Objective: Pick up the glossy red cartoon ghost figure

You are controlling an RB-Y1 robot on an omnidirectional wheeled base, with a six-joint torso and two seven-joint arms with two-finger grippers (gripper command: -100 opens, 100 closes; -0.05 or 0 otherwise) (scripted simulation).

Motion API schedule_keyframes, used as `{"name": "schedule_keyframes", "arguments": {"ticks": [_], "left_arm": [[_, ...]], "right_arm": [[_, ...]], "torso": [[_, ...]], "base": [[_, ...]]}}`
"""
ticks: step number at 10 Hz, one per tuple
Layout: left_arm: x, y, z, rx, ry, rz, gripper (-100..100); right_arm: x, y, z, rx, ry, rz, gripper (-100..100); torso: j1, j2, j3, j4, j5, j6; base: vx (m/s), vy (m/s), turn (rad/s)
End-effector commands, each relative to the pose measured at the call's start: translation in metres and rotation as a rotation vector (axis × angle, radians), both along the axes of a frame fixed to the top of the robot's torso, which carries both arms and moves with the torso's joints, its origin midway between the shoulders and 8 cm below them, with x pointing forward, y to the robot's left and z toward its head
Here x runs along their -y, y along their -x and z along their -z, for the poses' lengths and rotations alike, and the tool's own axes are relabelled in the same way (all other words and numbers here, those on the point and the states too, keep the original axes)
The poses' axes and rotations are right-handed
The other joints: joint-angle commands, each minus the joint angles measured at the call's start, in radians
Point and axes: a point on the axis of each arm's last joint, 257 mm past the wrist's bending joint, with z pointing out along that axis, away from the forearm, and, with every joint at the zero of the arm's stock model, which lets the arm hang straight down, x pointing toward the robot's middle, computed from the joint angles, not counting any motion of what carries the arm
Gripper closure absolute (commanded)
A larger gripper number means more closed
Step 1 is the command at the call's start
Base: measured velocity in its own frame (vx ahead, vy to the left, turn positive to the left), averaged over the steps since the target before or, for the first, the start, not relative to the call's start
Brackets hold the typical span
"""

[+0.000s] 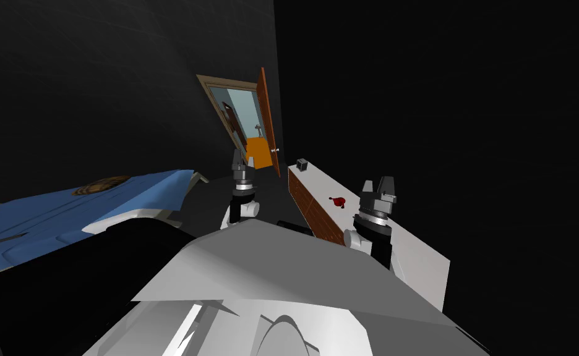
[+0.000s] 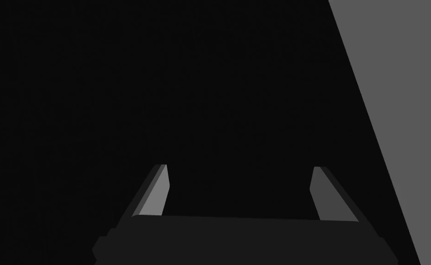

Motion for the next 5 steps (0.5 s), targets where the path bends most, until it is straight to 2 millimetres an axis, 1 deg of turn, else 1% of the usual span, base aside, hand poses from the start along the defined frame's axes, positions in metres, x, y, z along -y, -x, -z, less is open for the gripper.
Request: {"name": "schedule_keyframes", "arguments": {"ticks": [1,3,5], "left_arm": [[0.0,0.0,0.0,0.0,0.0,0.0,0],[0.0,0.0,0.0,0.0,0.0,0.0,0],[0.0,0.0,0.0,0.0,0.0,0.0,0]], "right_arm": [[0.0,-0.008,0.0,-0.004,0.015,-0.012,-100],[0.003,-0.019,0.001,-0.011,0.015,-0.02,-100],[0.01,-0.035,0.003,-0.022,-0.003,-0.027,-100]], "torso": [[0.0,0.0,0.0,0.0,0.0,0.0],[-0.003,0.004,0.002,0.001,-0.001,0.0],[-0.003,0.006,0.003,0.001,-0.001,0.0]], "base": [[-0.042,-0.017,0.011],[-0.083,-0.047,0.018],[-0.088,-0.033,0.016]]}}
